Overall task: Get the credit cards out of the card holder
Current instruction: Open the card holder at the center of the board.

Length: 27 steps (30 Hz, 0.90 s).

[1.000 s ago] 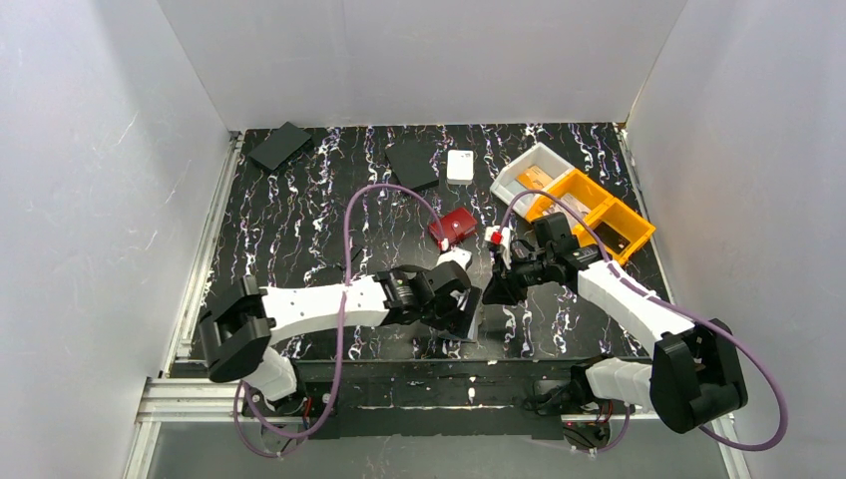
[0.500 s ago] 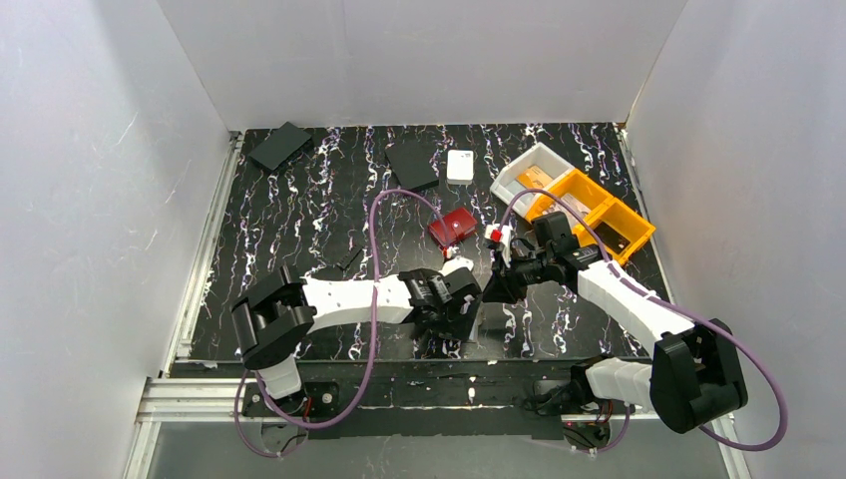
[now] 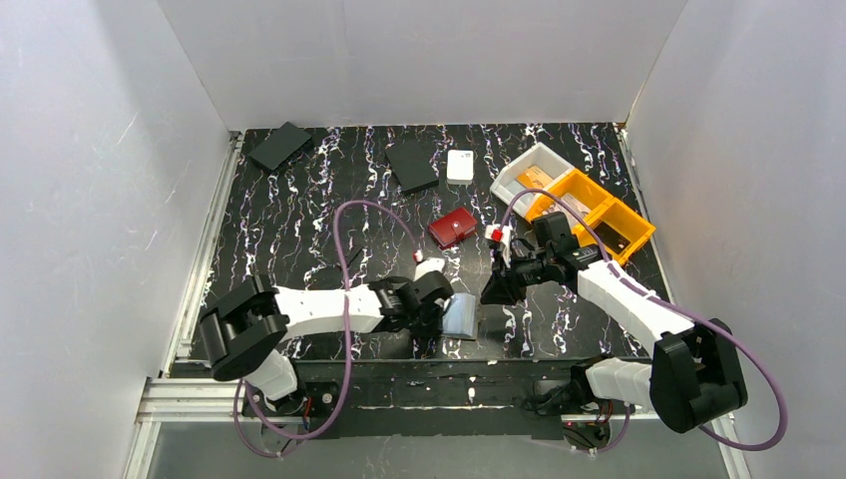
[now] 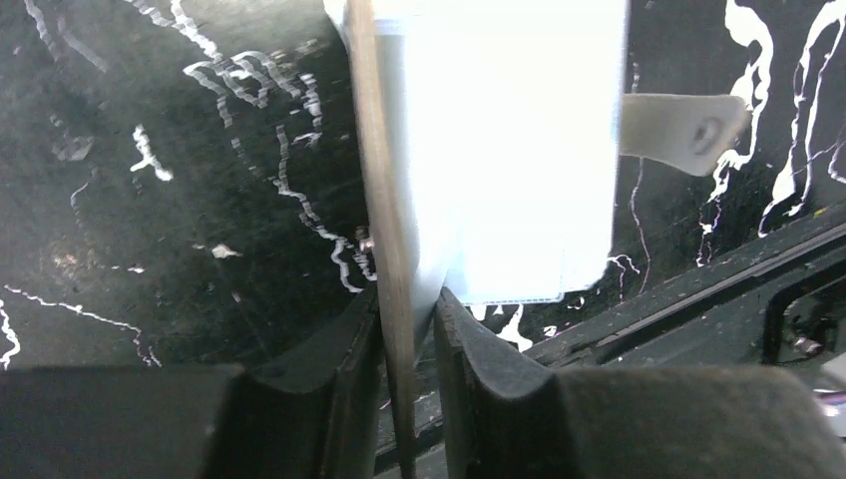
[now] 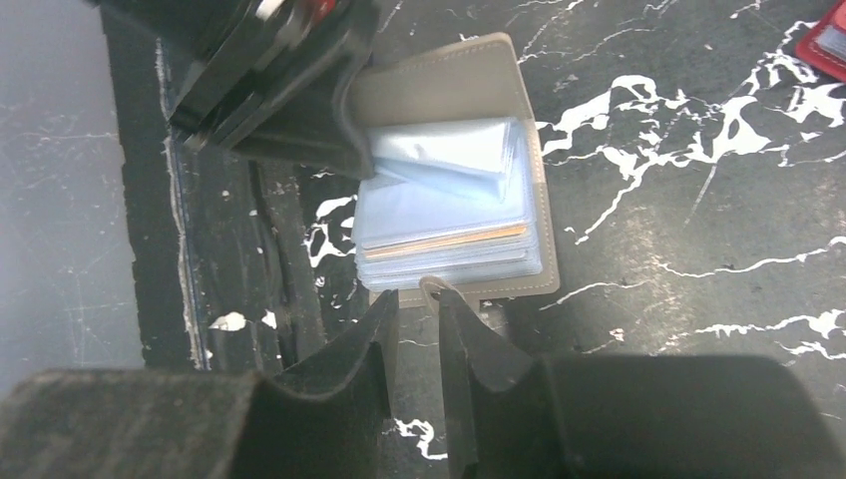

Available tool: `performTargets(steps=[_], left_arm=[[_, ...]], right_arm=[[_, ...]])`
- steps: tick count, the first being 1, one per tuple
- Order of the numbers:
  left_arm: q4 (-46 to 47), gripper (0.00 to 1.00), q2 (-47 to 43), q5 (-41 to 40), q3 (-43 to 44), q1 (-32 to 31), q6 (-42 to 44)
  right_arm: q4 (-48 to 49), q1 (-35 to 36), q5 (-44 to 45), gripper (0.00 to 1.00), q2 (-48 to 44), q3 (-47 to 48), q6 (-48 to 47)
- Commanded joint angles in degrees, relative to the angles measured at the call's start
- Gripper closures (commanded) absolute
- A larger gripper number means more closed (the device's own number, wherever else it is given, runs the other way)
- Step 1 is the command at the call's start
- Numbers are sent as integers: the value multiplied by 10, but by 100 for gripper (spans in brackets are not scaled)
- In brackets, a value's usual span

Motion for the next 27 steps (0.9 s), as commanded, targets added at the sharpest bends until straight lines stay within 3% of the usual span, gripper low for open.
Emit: performTargets(steps=[1, 10, 14, 19, 27], left_arm=[[125, 81, -59, 47, -90, 34, -75], [175, 85, -84, 59, -122, 43, -103], [203, 85, -81, 69, -140, 48, -141], [209, 91, -74, 62, -161, 56, -190], [209, 91, -64, 62, -157, 57, -198]], right_arm=[[-19, 6, -41, 69, 22, 26, 30], [-122, 53, -59, 66, 184, 137, 67], [-68, 59, -22, 64, 198, 121, 124], [25, 59, 30, 55, 178, 70, 201], [82, 59, 53, 45, 162, 32, 261]])
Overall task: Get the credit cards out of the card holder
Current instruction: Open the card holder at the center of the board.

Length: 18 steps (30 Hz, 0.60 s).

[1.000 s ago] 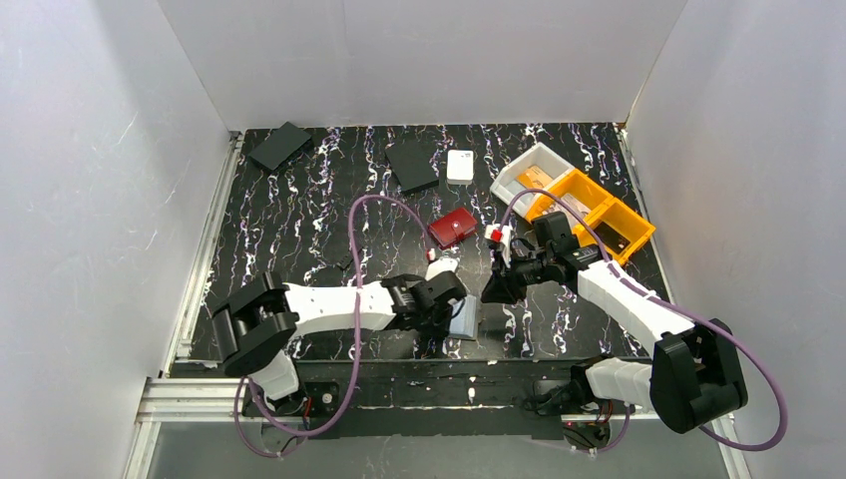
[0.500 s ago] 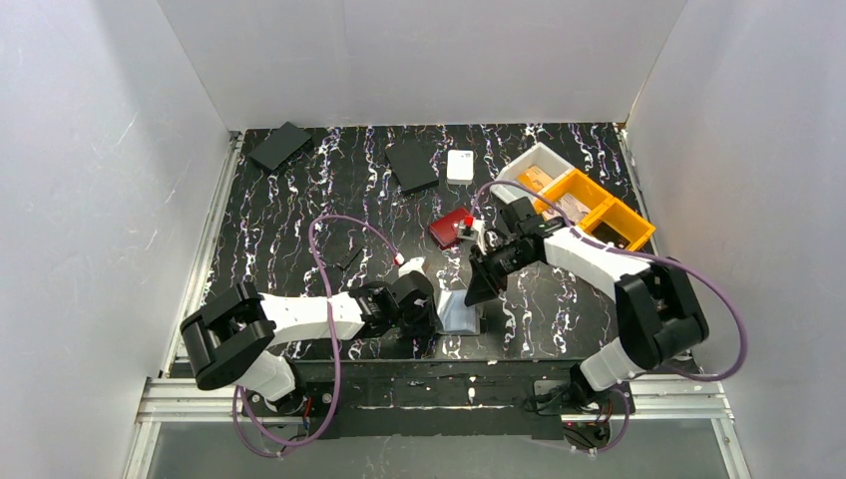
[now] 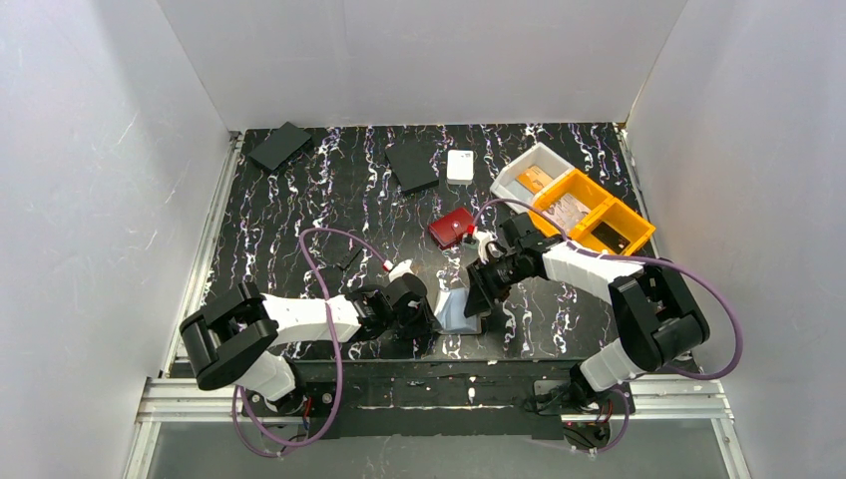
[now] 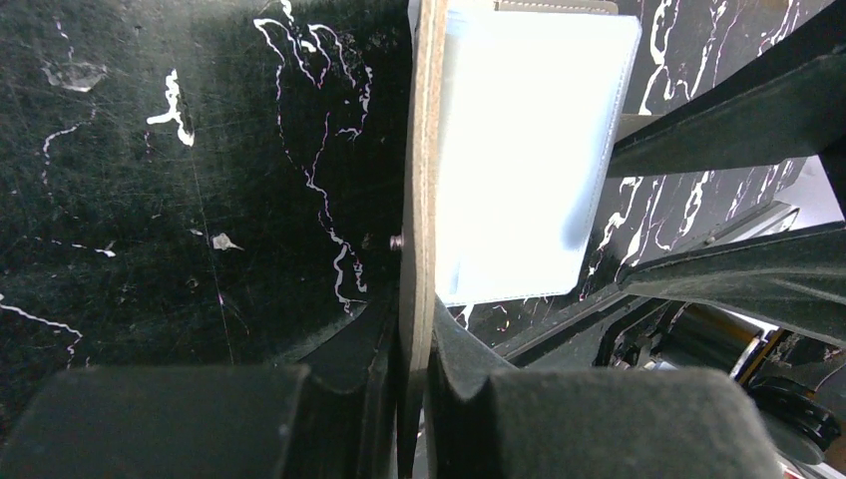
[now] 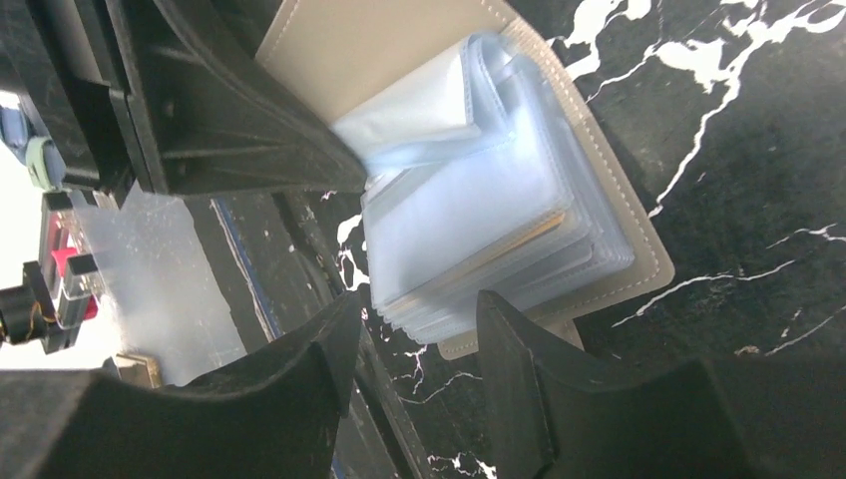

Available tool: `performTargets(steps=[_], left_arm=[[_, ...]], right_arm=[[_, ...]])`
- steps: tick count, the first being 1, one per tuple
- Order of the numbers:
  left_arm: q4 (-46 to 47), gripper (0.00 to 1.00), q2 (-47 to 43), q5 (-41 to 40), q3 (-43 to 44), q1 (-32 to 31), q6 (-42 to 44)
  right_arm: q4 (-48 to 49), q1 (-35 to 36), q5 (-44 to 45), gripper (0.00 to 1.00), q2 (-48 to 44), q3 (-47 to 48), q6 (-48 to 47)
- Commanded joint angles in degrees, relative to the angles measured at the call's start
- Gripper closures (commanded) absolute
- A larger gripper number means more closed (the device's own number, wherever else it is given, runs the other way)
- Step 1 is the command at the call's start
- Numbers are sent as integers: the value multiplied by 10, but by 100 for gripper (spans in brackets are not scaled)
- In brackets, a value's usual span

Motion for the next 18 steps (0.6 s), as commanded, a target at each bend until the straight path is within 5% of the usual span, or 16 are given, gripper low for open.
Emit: performTargets(steps=[1, 18], left_arm=[[1, 90, -1, -7, 4, 4, -6], [1, 87, -1, -12, -5, 4, -12]], right_arm=[[56, 1, 1, 45, -13, -5, 45], [139, -40, -94, 47, -63, -36, 130]])
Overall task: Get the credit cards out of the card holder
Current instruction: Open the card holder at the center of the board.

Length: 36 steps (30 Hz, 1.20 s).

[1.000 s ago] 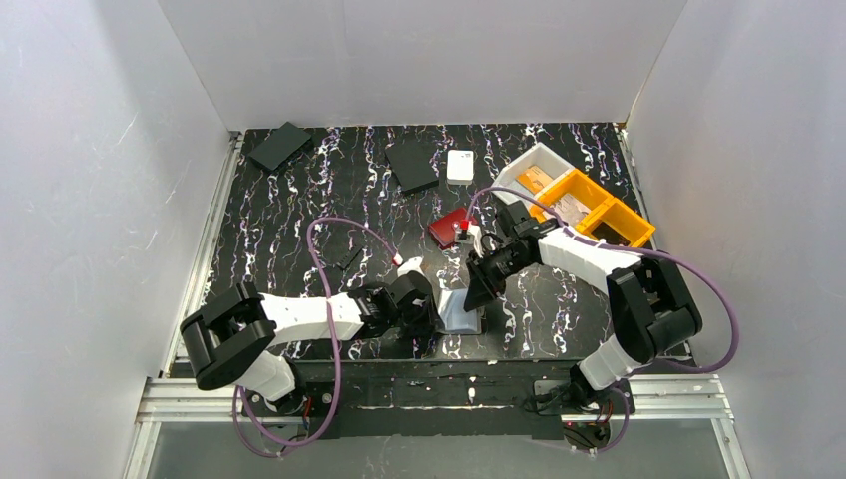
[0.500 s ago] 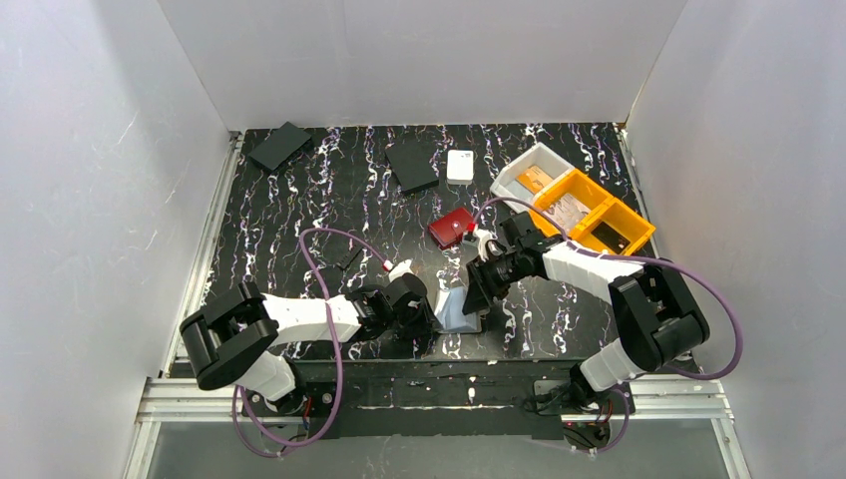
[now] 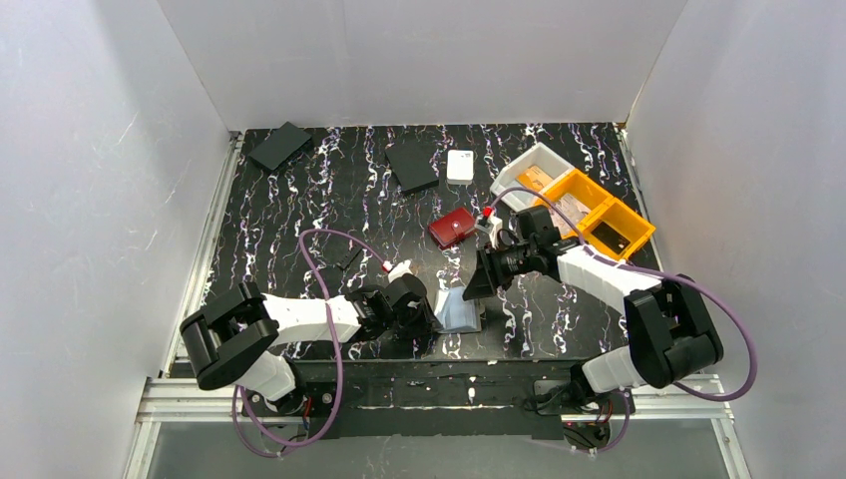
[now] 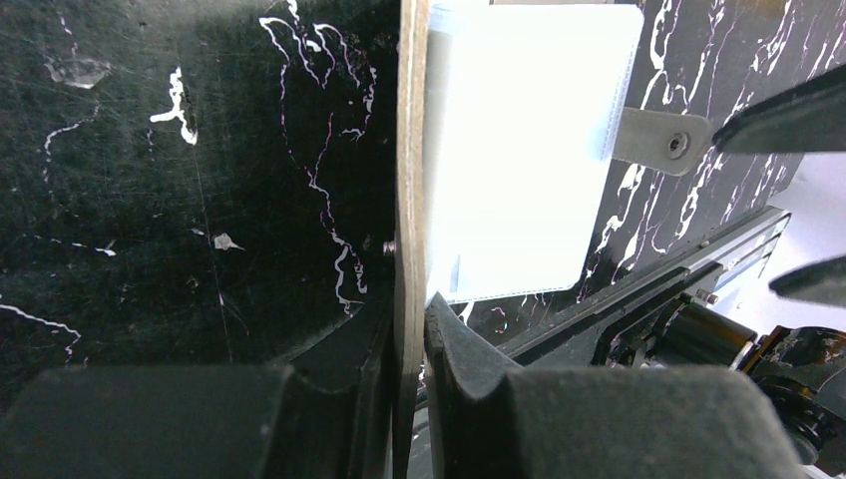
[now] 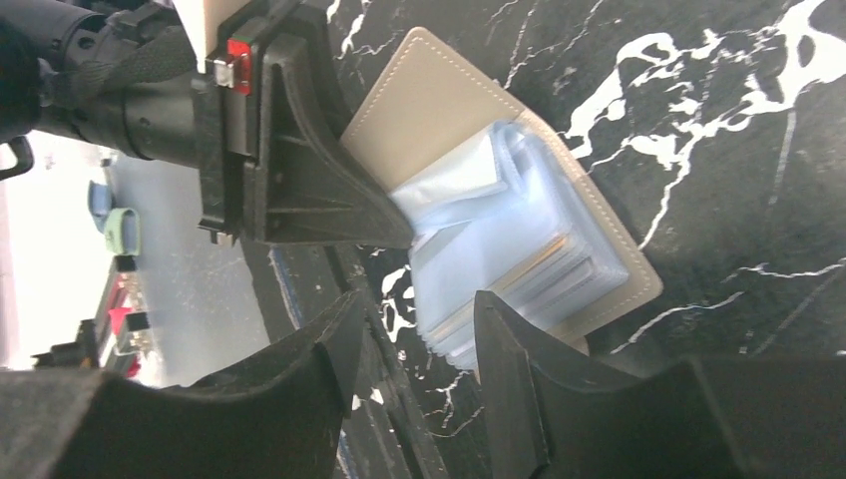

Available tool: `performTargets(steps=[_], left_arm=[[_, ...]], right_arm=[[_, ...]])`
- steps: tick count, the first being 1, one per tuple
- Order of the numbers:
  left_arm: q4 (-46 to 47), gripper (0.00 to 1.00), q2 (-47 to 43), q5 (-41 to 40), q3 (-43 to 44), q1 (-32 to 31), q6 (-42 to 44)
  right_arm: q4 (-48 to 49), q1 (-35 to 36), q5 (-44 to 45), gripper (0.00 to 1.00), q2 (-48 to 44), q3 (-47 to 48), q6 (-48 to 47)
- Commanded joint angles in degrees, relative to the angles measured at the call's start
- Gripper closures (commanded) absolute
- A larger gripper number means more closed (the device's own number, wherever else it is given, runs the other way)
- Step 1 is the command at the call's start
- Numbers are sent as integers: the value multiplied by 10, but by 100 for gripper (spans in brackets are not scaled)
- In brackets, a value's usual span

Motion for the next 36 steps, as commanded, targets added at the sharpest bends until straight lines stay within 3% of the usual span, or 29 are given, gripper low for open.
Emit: performTargets(steps=[1, 12, 24, 36], left_arm=[[-5, 87, -1, -13, -1, 4, -2], [1, 87, 4, -11, 1, 4, -8], [7, 88, 4, -10, -4, 4, -11], [14, 88, 8, -5, -3, 4, -11]], right_arm=[[58, 1, -46, 47, -8, -26, 59], [122, 1, -48, 49, 26, -50, 149], [94, 1, 1, 49, 38, -45, 126], [109, 2, -25, 50, 55, -50, 141]])
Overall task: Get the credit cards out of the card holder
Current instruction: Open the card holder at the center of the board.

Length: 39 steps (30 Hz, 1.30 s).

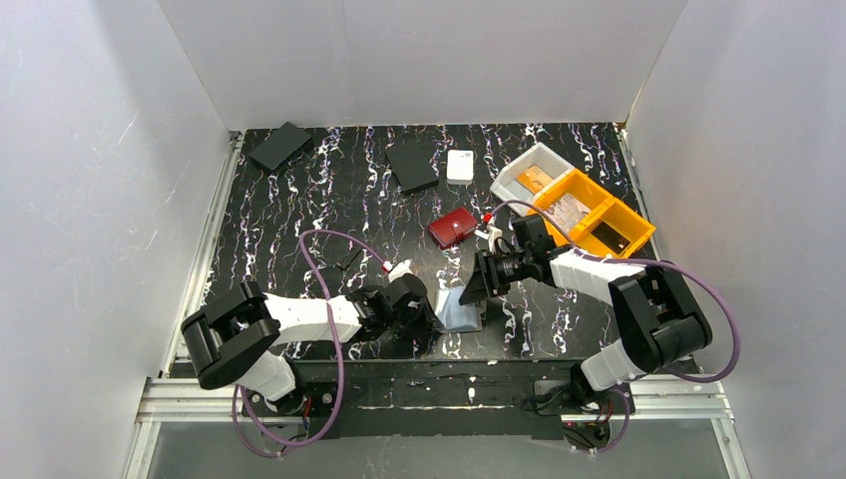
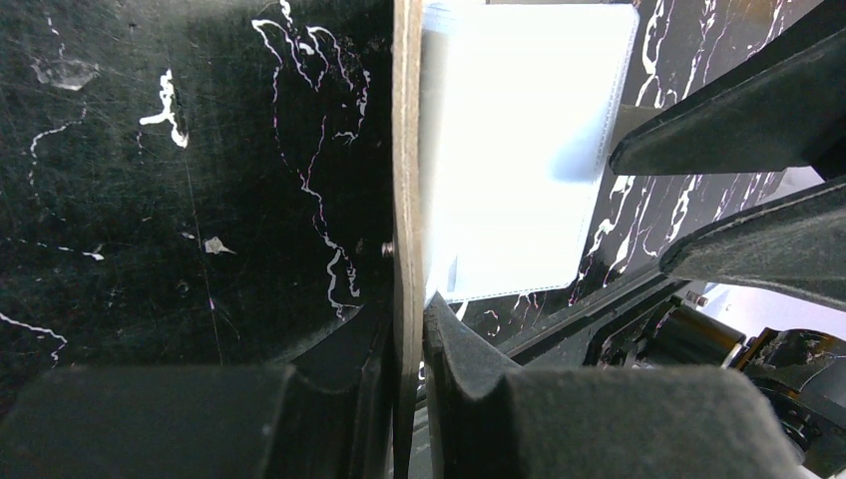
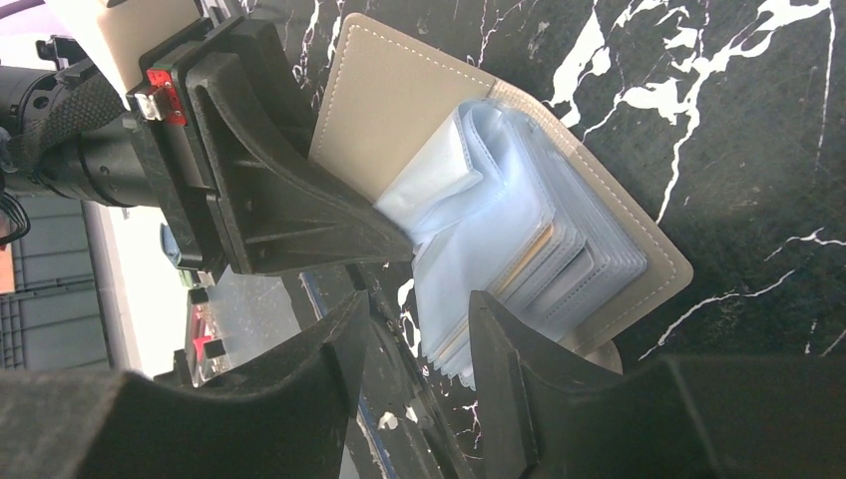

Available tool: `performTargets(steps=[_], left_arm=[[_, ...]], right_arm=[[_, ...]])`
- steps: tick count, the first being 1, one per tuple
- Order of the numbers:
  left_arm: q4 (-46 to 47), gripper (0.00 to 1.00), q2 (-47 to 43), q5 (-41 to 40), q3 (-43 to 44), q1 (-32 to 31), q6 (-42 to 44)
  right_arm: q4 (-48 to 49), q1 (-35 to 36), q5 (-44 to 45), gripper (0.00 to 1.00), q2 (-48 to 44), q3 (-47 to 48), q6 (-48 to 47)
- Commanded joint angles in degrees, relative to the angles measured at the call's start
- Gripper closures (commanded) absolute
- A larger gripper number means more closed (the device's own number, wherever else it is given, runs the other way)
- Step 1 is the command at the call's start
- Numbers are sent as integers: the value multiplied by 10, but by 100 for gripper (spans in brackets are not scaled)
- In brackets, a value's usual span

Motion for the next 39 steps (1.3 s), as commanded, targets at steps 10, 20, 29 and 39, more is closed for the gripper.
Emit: performTargets(steps=[10, 20, 29, 39], left_arm=[[14, 88, 9, -1, -2, 4, -3], [29, 84, 17, 5, -6, 4, -7], [30, 87, 6, -5, -26, 10, -14], [39, 88, 36, 9, -15, 14, -11]], right_arm=[[23, 5, -40, 51, 30, -2, 23], [53, 7, -63, 50, 49, 2, 45], [-14, 2, 4, 50, -1, 20, -19], [-18, 0, 16, 50, -12, 3, -20]])
